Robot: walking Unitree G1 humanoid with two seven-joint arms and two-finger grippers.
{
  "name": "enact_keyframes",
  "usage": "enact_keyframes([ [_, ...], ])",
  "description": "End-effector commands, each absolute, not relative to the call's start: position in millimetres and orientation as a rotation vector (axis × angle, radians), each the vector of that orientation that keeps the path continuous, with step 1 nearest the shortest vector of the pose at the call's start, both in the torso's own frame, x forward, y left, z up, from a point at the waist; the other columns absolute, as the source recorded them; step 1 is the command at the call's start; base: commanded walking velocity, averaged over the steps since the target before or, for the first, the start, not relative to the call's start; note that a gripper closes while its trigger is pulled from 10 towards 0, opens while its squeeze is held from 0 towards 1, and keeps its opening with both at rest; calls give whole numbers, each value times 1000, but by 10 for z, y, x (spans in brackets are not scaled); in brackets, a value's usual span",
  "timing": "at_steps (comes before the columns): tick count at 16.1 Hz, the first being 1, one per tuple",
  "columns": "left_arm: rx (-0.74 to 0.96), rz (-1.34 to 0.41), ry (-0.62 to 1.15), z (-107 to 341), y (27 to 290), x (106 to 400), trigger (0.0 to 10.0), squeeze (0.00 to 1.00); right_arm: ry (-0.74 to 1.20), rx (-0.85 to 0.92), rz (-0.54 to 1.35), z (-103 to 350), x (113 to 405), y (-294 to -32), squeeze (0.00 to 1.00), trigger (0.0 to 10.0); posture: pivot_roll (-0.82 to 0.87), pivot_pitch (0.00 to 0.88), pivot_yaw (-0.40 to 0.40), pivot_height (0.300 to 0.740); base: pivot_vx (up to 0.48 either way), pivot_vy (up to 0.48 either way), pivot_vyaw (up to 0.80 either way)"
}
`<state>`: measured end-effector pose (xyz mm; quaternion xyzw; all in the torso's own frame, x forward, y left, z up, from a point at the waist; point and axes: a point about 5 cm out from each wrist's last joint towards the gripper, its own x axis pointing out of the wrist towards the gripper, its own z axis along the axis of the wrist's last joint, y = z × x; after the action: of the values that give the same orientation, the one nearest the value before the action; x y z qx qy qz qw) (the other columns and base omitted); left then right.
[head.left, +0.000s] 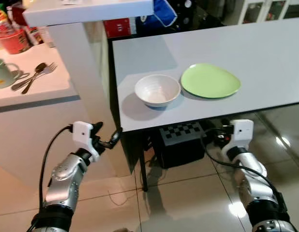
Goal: Setting the table
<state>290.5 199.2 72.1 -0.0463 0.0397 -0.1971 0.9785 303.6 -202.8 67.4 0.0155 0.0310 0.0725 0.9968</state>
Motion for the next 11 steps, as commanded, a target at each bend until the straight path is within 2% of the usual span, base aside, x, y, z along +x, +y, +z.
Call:
enact_keyframes([
  [1, -84, -416, 61, 782, 1975, 2936, 10000, 0, 65, 35, 170, 692, 3077, -1980, 0, 10000, 1, 0, 62, 740, 0, 0, 0],
  [11, -58, -413, 58, 806, 1863, 2989, 10000, 0, 58, 54, 172, 698, 3097, -1888, 0, 10000, -3, 0, 68, 740, 0, 0, 0],
])
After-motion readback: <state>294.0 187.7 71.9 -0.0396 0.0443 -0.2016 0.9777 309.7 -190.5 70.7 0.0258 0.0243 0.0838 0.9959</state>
